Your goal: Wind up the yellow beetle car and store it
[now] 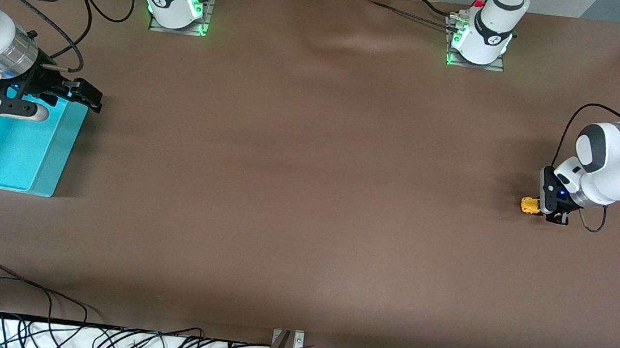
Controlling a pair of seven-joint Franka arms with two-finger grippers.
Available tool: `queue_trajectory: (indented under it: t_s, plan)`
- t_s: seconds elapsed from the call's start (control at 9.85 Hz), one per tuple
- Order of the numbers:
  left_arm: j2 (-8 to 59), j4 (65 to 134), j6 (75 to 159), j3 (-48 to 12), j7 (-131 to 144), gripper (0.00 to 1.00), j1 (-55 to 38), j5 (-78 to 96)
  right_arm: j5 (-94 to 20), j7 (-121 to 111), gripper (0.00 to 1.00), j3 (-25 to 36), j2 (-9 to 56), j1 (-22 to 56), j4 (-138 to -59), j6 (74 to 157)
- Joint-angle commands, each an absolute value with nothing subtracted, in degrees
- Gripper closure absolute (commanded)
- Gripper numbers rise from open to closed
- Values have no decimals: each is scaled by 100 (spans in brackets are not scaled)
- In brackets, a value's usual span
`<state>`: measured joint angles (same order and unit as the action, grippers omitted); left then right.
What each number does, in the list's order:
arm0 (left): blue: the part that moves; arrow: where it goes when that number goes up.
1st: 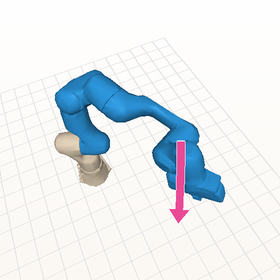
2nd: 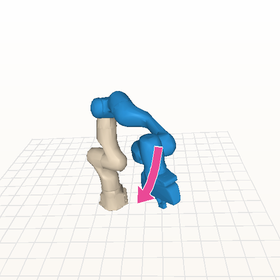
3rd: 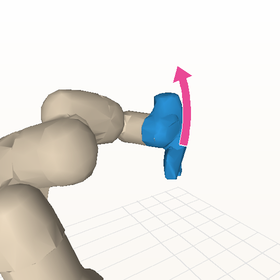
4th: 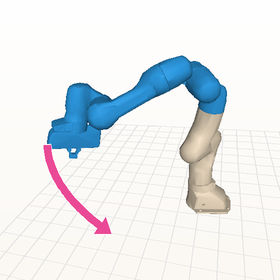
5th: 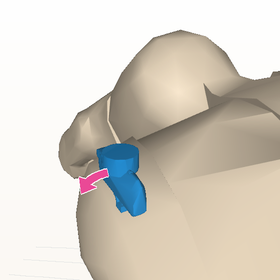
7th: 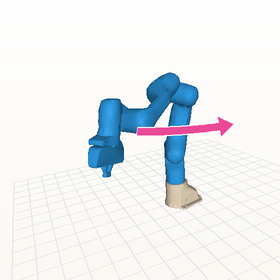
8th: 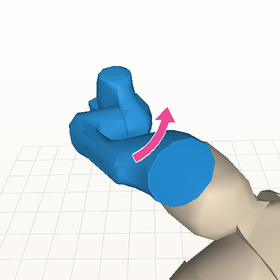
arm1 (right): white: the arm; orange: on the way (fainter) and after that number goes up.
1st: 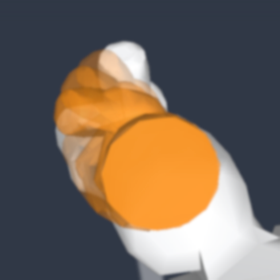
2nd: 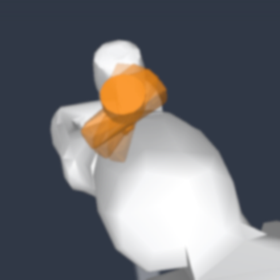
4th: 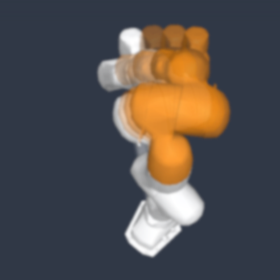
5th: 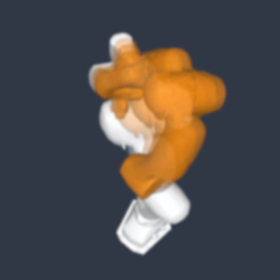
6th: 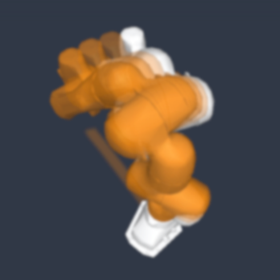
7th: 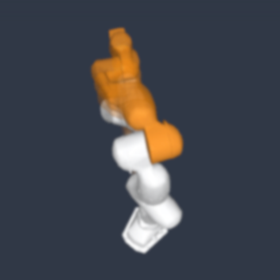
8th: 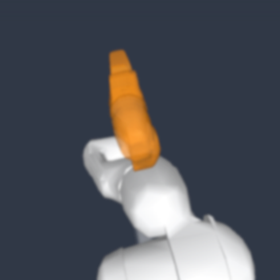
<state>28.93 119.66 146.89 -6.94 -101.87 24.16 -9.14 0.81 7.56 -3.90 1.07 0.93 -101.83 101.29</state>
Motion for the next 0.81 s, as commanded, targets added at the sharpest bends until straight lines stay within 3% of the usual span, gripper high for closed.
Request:
queue_trajectory:
  t_s: [0.0, 0.3, 0.71]
  plan:
    - [3165, 11533, 14373, -756, -10301, 0, 2514, -976, 114, 694, 0, -369, 149, 105, -10055, 10011]
    - [2646, 10726, 12180, -931, -10275, 0, 2505, -730, 114, 694, 0, -369, 149, 105, -10055, 10011]
    - [2637, 9750, 10851, -1107, -9749, 0, 2313, -721, 105, 686, 0, -369, 149, 105, -10055, 10011]
